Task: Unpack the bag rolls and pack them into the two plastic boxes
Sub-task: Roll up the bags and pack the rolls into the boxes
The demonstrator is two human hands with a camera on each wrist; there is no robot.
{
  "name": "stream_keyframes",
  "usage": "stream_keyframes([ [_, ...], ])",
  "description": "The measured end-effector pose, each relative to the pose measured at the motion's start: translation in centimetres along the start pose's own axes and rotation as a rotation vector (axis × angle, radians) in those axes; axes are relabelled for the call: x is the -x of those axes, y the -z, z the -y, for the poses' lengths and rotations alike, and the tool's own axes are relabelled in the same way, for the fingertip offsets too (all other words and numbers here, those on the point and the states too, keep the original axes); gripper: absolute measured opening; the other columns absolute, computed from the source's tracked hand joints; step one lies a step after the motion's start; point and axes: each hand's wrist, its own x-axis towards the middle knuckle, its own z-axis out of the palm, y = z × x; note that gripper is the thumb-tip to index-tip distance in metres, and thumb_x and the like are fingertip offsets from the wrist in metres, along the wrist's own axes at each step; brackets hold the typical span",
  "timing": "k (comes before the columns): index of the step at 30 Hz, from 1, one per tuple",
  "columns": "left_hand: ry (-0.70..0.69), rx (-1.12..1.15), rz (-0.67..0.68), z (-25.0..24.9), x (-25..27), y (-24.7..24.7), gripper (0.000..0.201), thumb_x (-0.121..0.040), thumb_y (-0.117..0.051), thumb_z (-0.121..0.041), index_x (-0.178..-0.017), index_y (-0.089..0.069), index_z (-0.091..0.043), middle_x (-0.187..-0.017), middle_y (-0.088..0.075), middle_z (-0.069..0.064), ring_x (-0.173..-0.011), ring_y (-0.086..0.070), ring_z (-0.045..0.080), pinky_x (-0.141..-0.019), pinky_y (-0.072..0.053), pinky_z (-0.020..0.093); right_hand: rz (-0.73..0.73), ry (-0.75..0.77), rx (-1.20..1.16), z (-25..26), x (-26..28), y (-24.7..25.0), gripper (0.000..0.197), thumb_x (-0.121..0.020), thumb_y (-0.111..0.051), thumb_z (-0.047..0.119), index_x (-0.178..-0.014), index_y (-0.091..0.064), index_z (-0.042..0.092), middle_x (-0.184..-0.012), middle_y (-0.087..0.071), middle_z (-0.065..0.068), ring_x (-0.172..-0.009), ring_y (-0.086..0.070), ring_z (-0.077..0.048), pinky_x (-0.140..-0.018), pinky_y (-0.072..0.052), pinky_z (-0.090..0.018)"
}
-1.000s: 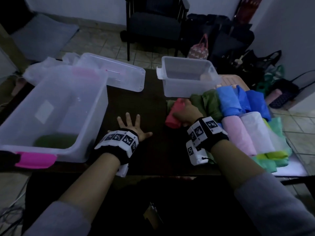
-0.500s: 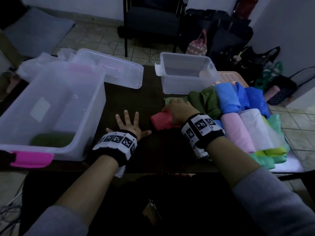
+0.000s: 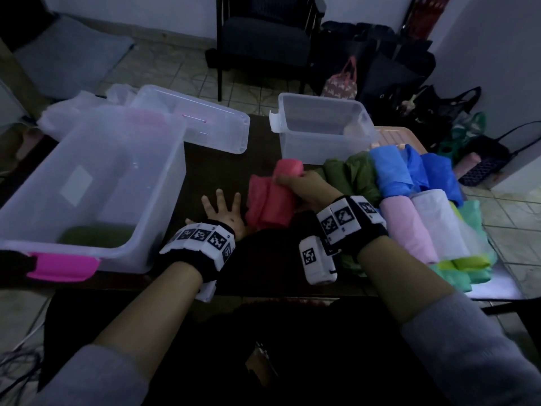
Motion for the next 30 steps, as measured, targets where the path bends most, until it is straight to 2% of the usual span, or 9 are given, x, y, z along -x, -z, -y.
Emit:
stream_keyframes([
  [2,-0.008,0.004,0.019,0.2,-0.2,0.2,0.094,-0.083,-0.049,-0.065,-0.147,0.014,-0.036,-0.153,0.029,0.001,-0.141,0.022,0.034,-0.106,-0.008,0.069,-0.027,-0.066,0.033,-1.1,0.1,-0.3,0.059,-0.086,-0.064,0.033,-0.133,-0.044,0.003,-0.129,-0.053,-0.017,-0.110,-0.056,-0.030,-0.074,-0.053,-0.037],
  [6,-0.037,0.003,0.032,0.5,-0.5,0.5,0.093,-0.084,-0.051,-0.060,-0.148,0.012,-0.034,-0.154,0.028,0.003,-0.141,0.021,0.036,-0.108,-0.010,0.069,-0.210,0.018,0.535,-3.1,0.3,-0.6,0.076,-0.087,-0.055,0.053,-0.134,-0.037,-0.004,-0.135,-0.043,-0.022,-0.124,-0.043,-0.036,-0.103,-0.035,-0.040],
  [11,-0.087,0.057,0.016,1.0,-0.6,2.1,0.062,-0.097,-0.041,-0.040,-0.150,-0.013,-0.024,-0.158,0.004,0.012,-0.143,0.002,0.040,-0.115,-0.015,0.055,-0.446,0.288,0.787,-2.8,2.2,-0.6,0.053,-0.088,-0.058,0.039,-0.123,-0.041,0.002,-0.127,-0.041,-0.016,-0.119,-0.041,-0.035,-0.093,-0.040,-0.042],
  [14,-0.153,0.154,-0.042,0.7,-0.7,2.7,0.062,-0.094,-0.039,-0.051,-0.144,-0.033,-0.014,-0.148,-0.032,0.014,-0.134,-0.034,0.033,-0.108,-0.033,0.042,-0.325,0.402,0.774,-2.9,1.6,-0.5,0.024,-0.093,-0.046,0.016,-0.112,-0.056,0.006,-0.115,-0.050,-0.018,-0.112,-0.046,-0.034,-0.090,-0.040,-0.037],
  [17,-0.216,0.253,0.008,-0.6,-0.4,2.2,0.072,-0.083,-0.049,-0.064,-0.128,-0.051,-0.009,-0.122,-0.057,0.012,-0.107,-0.057,0.026,-0.084,-0.046,0.032,-0.184,0.508,0.841,-3.1,1.1,-0.5,0.028,-0.091,-0.044,0.007,-0.106,-0.066,0.015,-0.109,-0.053,-0.015,-0.108,-0.047,-0.032,-0.090,-0.034,-0.031],
  [19,-0.222,0.248,0.001,-1.5,-0.4,1.6,0.056,-0.085,-0.056,-0.052,-0.119,-0.057,-0.007,-0.112,-0.061,0.012,-0.098,-0.061,0.026,-0.076,-0.049,0.031,-0.113,0.558,0.935,-2.9,1.1,-0.3,0.031,-0.092,-0.042,0.007,-0.109,-0.067,0.017,-0.112,-0.053,-0.013,-0.109,-0.046,-0.032,-0.092,-0.030,-0.030],
  [23,-0.177,0.314,-0.080,-2.1,-0.6,1.0,0.032,-0.093,-0.047,-0.023,-0.113,-0.062,-0.003,-0.115,-0.062,0.017,-0.101,-0.061,0.032,-0.083,-0.050,0.034,-0.048,0.583,1.241,-2.4,2.6,0.6,0.037,-0.098,-0.035,0.016,-0.129,-0.054,0.025,-0.128,-0.041,-0.009,-0.121,-0.036,-0.029,-0.097,-0.034,-0.038],
  [26,-0.166,0.386,-0.147,-1.6,-0.8,1.7,0.033,-0.096,-0.041,-0.019,-0.113,-0.061,0.001,-0.115,-0.061,0.021,-0.101,-0.060,0.034,-0.077,-0.046,0.033,0.013,0.678,1.418,-2.1,3.4,1.4,0.045,-0.090,-0.050,0.017,-0.134,-0.045,0.027,-0.139,-0.038,0.000,-0.127,-0.033,-0.024,-0.099,-0.030,-0.038],
  [30,-0.129,0.477,-0.282,-1.0,-0.6,3.7,0.037,-0.097,-0.044,-0.030,-0.111,-0.063,-0.001,-0.115,-0.062,0.018,-0.096,-0.060,0.030,-0.075,-0.042,0.030,0.122,0.692,1.400,-2.2,3.8,0.9,0.059,-0.081,-0.060,0.025,-0.136,-0.038,0.025,-0.131,-0.043,0.003,-0.121,-0.038,-0.023,-0.098,-0.030,-0.037],
])
